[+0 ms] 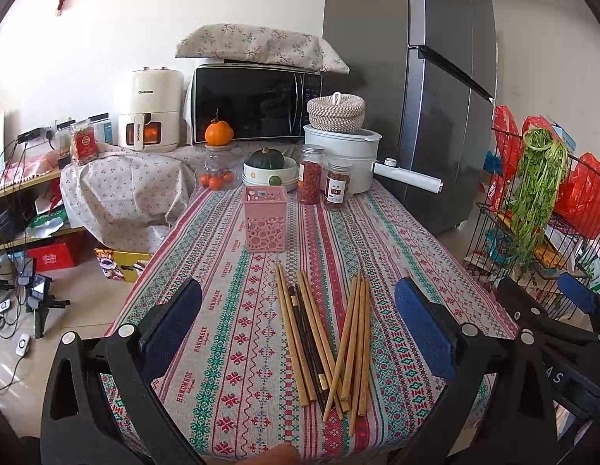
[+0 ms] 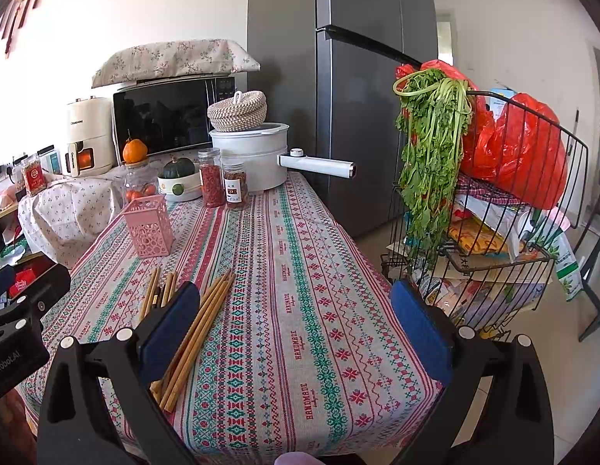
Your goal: Organize utensils
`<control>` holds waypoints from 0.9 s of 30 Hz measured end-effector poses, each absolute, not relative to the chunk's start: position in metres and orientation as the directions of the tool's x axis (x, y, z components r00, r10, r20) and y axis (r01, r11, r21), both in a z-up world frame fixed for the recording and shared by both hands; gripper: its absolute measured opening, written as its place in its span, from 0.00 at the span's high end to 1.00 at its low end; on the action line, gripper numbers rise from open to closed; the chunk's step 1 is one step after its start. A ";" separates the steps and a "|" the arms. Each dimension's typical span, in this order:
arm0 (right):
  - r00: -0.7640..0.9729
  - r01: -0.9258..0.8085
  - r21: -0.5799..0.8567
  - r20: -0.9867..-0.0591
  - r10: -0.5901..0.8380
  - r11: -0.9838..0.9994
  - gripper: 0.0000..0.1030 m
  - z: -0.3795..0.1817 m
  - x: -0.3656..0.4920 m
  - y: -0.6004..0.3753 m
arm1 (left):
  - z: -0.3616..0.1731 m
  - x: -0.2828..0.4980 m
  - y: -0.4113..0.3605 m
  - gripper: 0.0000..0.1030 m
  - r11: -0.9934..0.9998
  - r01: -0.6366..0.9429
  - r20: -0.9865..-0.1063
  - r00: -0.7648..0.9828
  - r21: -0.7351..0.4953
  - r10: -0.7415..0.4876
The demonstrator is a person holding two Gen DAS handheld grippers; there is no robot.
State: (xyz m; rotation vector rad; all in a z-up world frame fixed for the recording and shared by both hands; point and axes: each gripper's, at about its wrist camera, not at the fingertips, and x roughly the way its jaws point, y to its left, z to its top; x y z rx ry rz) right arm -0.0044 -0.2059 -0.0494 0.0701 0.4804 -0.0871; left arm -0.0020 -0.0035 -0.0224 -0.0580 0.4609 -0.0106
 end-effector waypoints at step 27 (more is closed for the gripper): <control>0.881 0.103 0.047 -0.469 -0.069 0.994 0.07 -0.052 -0.005 -0.206 | -0.022 0.001 -0.010 0.07 0.999 0.002 -0.456 0.890 -0.052 -0.025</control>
